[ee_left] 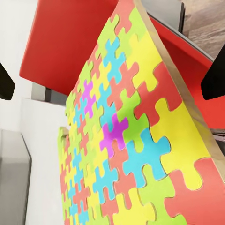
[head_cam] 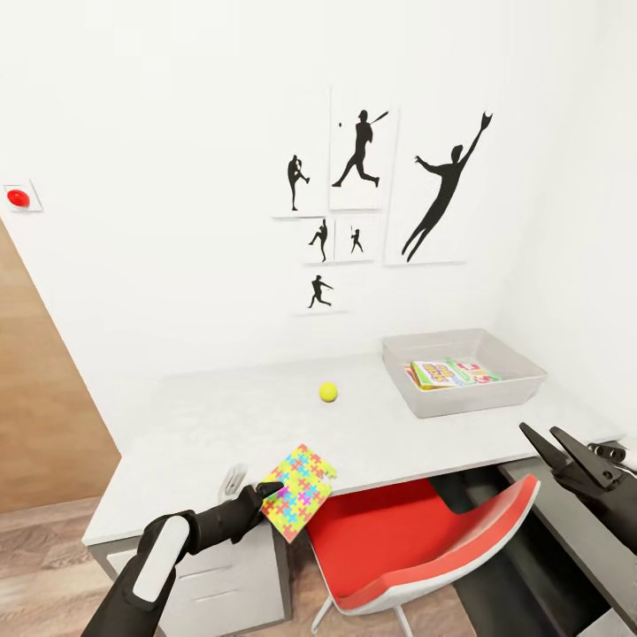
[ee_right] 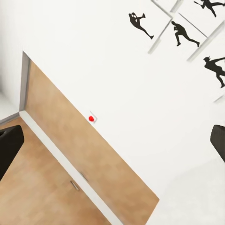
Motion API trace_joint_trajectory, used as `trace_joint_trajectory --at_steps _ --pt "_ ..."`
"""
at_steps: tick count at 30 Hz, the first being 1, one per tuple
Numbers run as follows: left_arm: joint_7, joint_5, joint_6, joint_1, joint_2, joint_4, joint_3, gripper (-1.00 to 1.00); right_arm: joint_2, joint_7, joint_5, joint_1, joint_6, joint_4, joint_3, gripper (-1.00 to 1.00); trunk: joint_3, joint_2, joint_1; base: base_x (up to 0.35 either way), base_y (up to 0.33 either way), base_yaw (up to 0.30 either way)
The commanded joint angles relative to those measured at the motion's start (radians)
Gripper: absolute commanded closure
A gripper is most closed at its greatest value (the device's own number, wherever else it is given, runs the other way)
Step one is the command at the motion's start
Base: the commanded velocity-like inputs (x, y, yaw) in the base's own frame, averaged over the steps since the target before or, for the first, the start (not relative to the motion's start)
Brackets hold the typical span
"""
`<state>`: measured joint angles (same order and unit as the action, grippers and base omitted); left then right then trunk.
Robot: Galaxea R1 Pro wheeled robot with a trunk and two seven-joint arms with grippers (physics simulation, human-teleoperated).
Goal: Put all the toys in the child's room - the three board games (two on the bed and one on the table), the two jigsaw puzzles on the table, and the tennis ball on the table - inside the toy box on the table in the child's room.
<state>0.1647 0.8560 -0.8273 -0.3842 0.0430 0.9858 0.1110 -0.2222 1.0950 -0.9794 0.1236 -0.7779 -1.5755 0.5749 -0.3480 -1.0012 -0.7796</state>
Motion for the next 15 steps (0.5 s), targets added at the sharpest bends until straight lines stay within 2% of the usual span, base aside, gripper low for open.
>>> trace_joint_trajectory --at_steps 1,13,15 --pt "0.005 -0.005 -0.007 -0.001 0.001 0.0 0.005 -1.0 0.0 0.001 -0.004 0.001 -0.006 0.0 0.0 -1.0 -0.004 -0.008 -0.004 -0.002 -0.004 0.0" --pt "0.006 -0.003 -0.009 -0.001 0.001 0.0 0.007 -1.0 0.0 0.0 -0.004 0.001 -0.006 0.0 0.0 -1.0 -0.042 -0.092 -0.05 0.0 0.0 0.0" --pt "0.006 -0.003 -0.009 -0.001 0.001 0.0 0.007 -1.0 0.0 0.0 -0.004 0.001 -0.005 0.0 0.0 -1.0 -0.042 -0.092 -0.05 0.0 0.0 0.0"
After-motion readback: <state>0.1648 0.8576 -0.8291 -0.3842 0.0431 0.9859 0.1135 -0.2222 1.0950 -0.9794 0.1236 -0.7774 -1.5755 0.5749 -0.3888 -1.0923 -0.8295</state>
